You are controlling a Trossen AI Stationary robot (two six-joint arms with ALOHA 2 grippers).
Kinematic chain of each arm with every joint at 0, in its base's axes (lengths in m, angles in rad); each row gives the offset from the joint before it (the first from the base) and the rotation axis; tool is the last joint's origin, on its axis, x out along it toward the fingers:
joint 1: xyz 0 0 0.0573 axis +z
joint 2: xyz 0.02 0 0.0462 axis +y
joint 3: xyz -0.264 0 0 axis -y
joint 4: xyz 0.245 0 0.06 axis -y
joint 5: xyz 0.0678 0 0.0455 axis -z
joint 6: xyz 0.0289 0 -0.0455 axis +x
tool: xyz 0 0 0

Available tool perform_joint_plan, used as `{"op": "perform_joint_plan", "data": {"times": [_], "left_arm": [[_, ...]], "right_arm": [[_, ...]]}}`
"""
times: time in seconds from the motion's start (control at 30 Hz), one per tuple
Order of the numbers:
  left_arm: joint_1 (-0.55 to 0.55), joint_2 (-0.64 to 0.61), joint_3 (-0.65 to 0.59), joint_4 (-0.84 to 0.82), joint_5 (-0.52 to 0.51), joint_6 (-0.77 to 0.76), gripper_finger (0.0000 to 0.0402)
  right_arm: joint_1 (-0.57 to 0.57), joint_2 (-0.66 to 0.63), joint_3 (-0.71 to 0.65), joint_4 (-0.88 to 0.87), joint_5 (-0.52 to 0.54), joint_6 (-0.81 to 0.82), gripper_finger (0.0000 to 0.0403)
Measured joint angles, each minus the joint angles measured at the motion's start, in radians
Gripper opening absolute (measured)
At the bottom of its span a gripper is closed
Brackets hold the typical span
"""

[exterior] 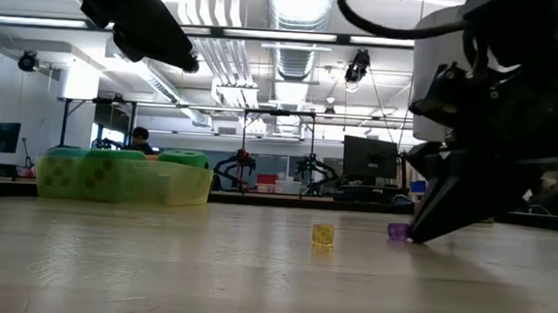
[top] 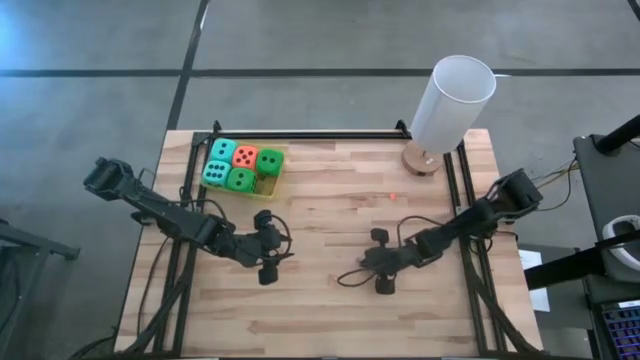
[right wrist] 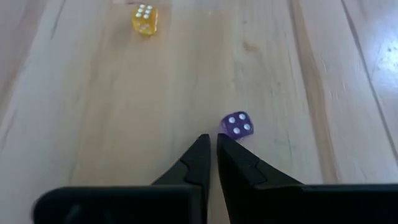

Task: Pick & Place Dice
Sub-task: Put the violet small die into the yellow container

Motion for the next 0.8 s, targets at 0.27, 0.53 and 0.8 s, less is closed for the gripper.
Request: {"op": "perform_joint_plan", "data": {"times": [0.27,0.53,0.8], "left_arm": [[0.0,0.0,0.0,0.001,0.0,0.002,0.0172],[0.0,0.0,0.0,0.001,0.0,0.002,0.0162],[0.0,0.0,0.0,0.0,0.0,0.002,0.017]], "right_arm": [[-0.06,0.041,0.05,-0.006,0.009,-0.081,0.0028],[-0.162,0.043,0.054,-0.008,0.025,-0.158,0.0028],[-0.272,0.04,0.054,-0.003,0.04,-0.219,0.0028]]}}
